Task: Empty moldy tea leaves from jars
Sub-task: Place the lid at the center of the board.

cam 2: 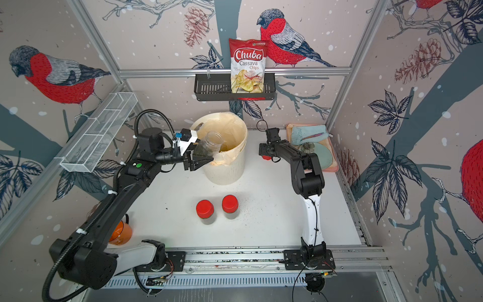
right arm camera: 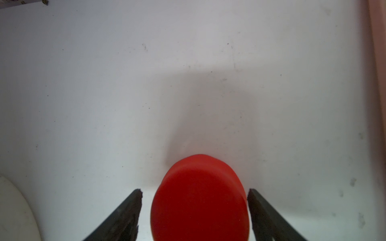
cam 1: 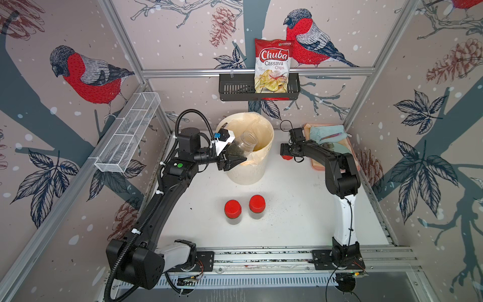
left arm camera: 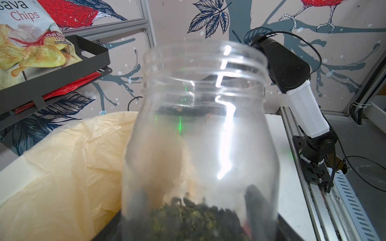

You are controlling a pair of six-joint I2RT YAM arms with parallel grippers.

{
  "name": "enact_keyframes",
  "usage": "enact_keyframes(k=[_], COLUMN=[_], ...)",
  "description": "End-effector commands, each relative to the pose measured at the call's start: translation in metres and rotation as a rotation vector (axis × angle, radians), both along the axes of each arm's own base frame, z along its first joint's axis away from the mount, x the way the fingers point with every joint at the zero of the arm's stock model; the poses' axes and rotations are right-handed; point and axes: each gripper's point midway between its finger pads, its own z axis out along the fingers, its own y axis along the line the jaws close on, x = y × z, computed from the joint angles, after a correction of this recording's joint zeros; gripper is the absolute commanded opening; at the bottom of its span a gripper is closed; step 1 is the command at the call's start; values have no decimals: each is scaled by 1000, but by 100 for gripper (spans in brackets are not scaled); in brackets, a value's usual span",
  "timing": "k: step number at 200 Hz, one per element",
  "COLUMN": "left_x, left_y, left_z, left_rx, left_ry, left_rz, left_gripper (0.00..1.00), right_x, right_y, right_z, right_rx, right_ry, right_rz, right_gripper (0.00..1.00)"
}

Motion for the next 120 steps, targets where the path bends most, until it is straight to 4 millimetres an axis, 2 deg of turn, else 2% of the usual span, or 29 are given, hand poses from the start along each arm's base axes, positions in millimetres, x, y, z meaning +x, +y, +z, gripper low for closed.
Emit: enact_keyframes(k=[1,12,89,110,120], left_x=[0,1,13,22,29], left_y=[0,1,10,17,21], left_z=[9,10,30,40,46], left_rx=[-8,-9,-11,0,9], left_ry=[-48,-48,-80,-91,-100], left_rz=[5,9,129,202,248], left_gripper=[26,25,26,27,31], right_x=[1,1,-3,-7,-11], right_y=[3,2,-3,-6,-5], right_z=[12,17,50,69,81], right_rx=[28,33,98,113,130], right_ry=[-20,-33,-80,-116,-135], right_rz=[0,-2,0,-3,3], right_gripper=[84,88,100,100,100])
